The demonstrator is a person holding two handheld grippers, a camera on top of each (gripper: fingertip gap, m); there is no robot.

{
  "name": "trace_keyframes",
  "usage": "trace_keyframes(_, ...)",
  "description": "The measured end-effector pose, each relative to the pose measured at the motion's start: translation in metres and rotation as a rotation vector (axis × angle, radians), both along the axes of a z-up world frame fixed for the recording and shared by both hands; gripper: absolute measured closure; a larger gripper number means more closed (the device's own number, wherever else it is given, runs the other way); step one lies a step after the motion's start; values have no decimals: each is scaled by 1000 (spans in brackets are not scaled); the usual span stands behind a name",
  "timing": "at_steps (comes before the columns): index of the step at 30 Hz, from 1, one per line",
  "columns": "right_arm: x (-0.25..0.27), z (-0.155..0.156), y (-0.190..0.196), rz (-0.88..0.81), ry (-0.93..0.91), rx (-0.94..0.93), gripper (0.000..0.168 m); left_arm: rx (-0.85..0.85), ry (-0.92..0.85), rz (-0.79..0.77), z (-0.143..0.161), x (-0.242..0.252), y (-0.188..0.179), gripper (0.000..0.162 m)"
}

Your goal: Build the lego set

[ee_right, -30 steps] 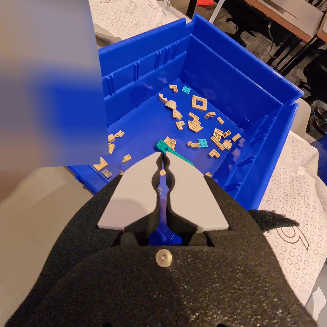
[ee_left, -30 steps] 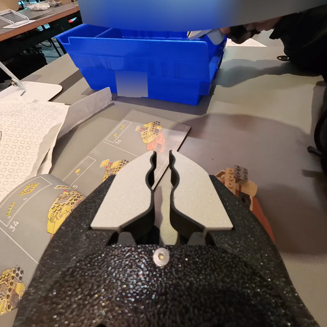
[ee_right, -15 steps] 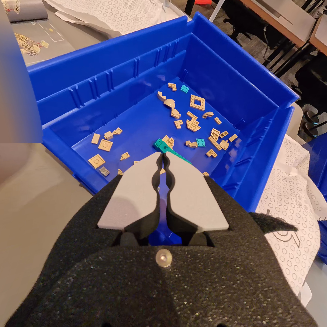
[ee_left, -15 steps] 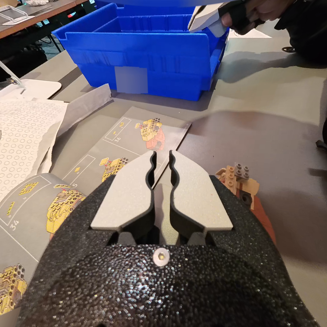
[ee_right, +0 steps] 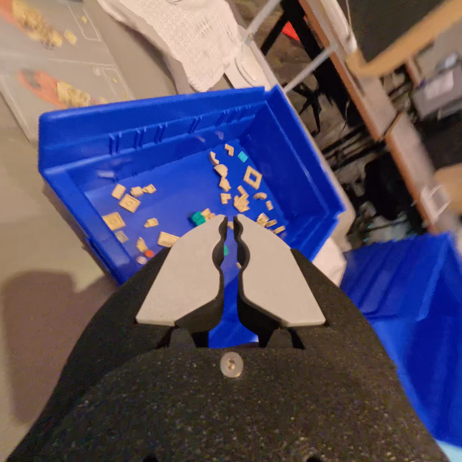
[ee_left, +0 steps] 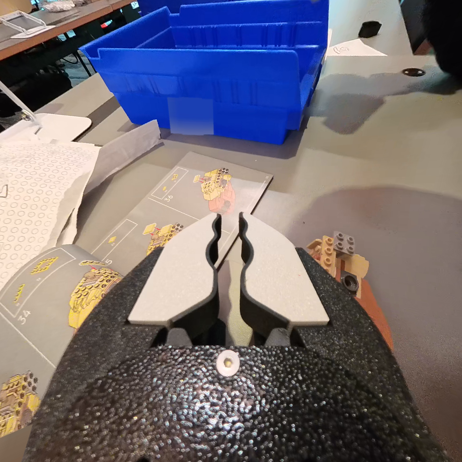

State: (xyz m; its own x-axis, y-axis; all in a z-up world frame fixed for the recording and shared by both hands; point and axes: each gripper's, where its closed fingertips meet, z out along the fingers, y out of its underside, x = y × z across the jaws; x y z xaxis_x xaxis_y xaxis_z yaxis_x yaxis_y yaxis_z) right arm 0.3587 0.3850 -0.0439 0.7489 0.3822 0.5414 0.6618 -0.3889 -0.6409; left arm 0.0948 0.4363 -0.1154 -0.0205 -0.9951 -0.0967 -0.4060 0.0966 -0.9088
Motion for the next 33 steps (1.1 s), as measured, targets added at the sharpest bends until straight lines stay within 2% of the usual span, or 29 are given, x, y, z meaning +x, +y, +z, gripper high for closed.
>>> trace_keyframes(3, 15, 16, 22, 229, -357, -83, 153, 17, -3, 3, 0, 0, 0, 149)
trace_keyframes(5, 35, 9, 44, 372, -526, -221, 153, 27, 5, 4, -1, 0, -1, 149)
trace_keyframes(8, 58, -14, 71, 522, -589, -496, 150, 44, 8, 3, -1, 0, -2, 149)
trace_keyframes(11, 76, -39, 90, 598, -649, -732, 145, 52, 14, 0, -3, 0, -3, 149)
trace_keyframes(14, 98, -64, 98, 589, -758, -952, 142, 62, 20, -3, -4, 1, -3, 149)
trace_keyframes(18, 116, -90, 91, 537, -857, -1180, 148, 72, 31, -14, -5, 1, -6, 149)
trace_keyframes(25, 120, -115, 99, 469, -926, -1230, 139, 63, 27, -23, -5, 1, -8, 149)
trace_keyframes(33, 128, -110, 99, 378, -993, -1287, 140, 69, 35, -24, -6, 2, -8, 149)
